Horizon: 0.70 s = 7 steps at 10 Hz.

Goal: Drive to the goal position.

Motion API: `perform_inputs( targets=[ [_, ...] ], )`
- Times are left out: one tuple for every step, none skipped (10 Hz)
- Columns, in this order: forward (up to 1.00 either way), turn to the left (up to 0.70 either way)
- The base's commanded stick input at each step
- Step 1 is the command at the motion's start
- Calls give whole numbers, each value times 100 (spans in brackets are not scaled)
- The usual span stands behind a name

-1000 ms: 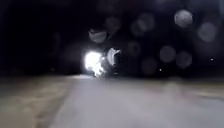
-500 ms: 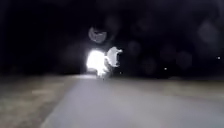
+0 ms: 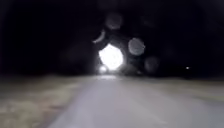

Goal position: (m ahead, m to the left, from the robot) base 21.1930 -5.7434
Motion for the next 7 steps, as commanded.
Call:
perform_inputs(
  targets=[
    [100,40],
    [100,40],
    [100,36],
    [100,14],
    [100,0],
    [100,0],
    [100,0]
  ],
)
